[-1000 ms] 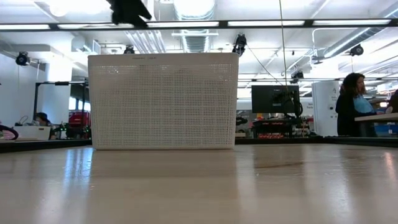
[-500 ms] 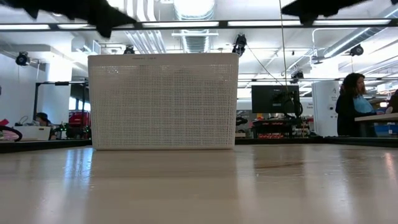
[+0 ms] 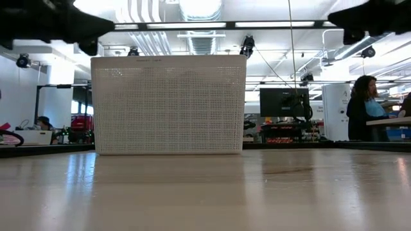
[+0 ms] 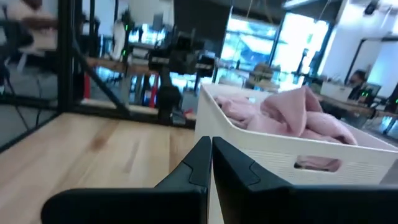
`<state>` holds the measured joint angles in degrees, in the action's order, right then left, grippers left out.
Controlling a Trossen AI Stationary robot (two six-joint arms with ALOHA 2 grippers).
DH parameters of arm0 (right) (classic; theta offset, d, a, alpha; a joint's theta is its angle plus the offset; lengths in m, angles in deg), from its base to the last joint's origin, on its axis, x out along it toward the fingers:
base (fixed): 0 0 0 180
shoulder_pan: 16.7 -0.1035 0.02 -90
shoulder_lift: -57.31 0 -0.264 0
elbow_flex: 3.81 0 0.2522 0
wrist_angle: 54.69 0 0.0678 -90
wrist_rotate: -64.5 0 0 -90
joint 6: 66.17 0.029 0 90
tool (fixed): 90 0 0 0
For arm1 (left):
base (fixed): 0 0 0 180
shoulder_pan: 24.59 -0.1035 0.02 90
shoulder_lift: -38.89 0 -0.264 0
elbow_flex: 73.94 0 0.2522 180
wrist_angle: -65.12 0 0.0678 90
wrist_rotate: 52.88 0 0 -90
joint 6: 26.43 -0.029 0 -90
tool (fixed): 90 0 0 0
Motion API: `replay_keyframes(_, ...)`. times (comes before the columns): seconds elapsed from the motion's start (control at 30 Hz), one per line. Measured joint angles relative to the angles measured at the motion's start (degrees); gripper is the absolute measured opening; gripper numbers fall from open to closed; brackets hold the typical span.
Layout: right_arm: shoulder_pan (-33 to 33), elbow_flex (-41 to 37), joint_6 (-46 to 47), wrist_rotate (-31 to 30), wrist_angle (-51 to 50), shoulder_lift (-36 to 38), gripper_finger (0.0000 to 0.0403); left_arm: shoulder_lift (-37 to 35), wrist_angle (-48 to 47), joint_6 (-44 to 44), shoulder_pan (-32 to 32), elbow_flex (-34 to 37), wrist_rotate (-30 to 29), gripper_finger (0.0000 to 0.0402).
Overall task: Sort clothes
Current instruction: Return to Home Position
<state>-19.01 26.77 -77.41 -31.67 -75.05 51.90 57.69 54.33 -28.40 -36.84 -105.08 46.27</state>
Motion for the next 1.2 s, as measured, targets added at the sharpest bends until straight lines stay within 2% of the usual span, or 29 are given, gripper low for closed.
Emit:
replay_keyframes(0.1, 0.00, -3.72, 0.58, 0.02, 1.96, 5.51, 0.0000, -5.45, -3.51, 0.17, 1.92, 1.73, -3.05, 0.0000)
replay_keyframes(0.23, 0.00, -7.59, 3.42, -1.89, 2.34, 4.50, 0.0000, -11.17, -6.48, 0.58, 5.11, 4.91, -6.90, 0.0000)
replay_keyframes(0.53, -0.01, -15.84, 6.78, -2.89, 8.86, 5.38, 0.0000, -18.68, -1.01, 2.75, 10.76, 16.75, -14.17, 0.0000)
replay_keyframes(0.93, -0.02, -16.07, 7.16, -1.81, 8.72, 4.87, 0.0000, -17.90, -0.99, 3.61, 13.11, 16.78, -15.59, 0.0000)
replay_keyframes(1.1, -0.02, -16.09, 6.37, -5.63, 9.15, 4.73, 0.0000, -16.79, -1.02, 4.19, 13.11, 16.80, -15.61, 0.0000)
replay_keyframes(1.2, 0.00, -16.09, 3.50, -5.78, 9.12, 4.15, 0.0000, -15.55, -1.16, 4.21, 13.11, 16.67, -15.63, 0.0001)
